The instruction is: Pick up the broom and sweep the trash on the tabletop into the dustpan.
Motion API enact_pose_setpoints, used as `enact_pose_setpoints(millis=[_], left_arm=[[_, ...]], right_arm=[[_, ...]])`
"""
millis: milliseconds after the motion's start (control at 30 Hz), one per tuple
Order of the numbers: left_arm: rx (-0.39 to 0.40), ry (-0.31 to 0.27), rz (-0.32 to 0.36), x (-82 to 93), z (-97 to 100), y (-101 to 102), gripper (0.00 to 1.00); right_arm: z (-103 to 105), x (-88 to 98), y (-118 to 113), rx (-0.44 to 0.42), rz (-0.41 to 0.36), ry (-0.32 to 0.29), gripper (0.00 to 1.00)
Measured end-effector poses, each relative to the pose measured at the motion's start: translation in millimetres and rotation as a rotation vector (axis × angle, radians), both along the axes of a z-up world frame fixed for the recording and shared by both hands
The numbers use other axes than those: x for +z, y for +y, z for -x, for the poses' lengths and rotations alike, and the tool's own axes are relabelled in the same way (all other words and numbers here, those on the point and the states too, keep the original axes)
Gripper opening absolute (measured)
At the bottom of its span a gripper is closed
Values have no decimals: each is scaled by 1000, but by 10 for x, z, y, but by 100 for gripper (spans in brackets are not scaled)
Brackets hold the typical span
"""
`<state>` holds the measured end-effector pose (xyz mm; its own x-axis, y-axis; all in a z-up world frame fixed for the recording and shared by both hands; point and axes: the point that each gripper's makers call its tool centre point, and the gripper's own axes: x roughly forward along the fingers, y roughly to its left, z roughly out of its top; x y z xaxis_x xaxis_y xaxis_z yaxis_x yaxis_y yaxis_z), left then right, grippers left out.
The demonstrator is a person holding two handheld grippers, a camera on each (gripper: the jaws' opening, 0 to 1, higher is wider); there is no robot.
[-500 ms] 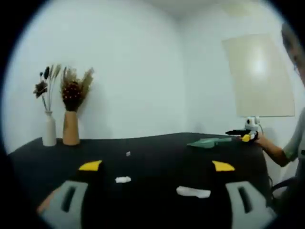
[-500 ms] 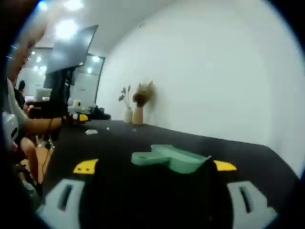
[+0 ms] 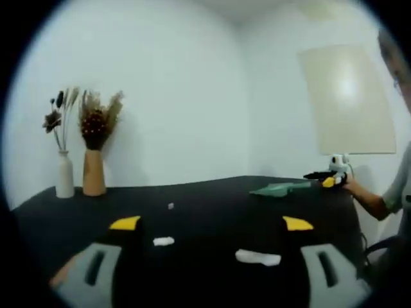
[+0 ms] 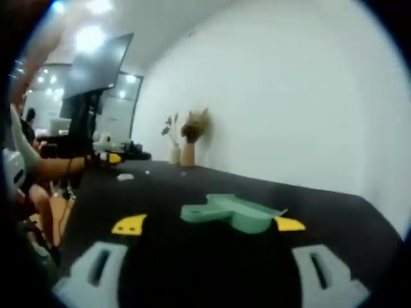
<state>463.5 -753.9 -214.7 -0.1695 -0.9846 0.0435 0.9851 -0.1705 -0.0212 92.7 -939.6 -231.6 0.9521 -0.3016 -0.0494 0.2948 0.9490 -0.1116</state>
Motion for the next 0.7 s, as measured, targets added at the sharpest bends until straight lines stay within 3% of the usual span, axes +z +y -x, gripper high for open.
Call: enact_pose_setpoints(millis=[67, 167, 300, 467, 533, 700], left_arm=[[-14, 11, 11, 49, 69, 10, 86], [-43, -6, 22, 134, 243, 19, 82], [-98, -17, 36, 232, 494, -27, 79], [-143, -30, 38, 300, 709, -119, 78], [-167, -16, 41, 327, 792, -138, 76], [-177, -17, 22, 321, 911, -239, 69]], right_arm=[[-18, -24, 28, 24, -29, 16, 73], [-55, -14, 157, 89, -141, 17, 71], [-32, -8, 111, 62, -134, 97, 69], [-11, 248, 83, 57, -151, 116, 63], [-7, 360, 70, 61, -216, 134, 62], [-81, 661, -132, 21, -251, 145, 55]])
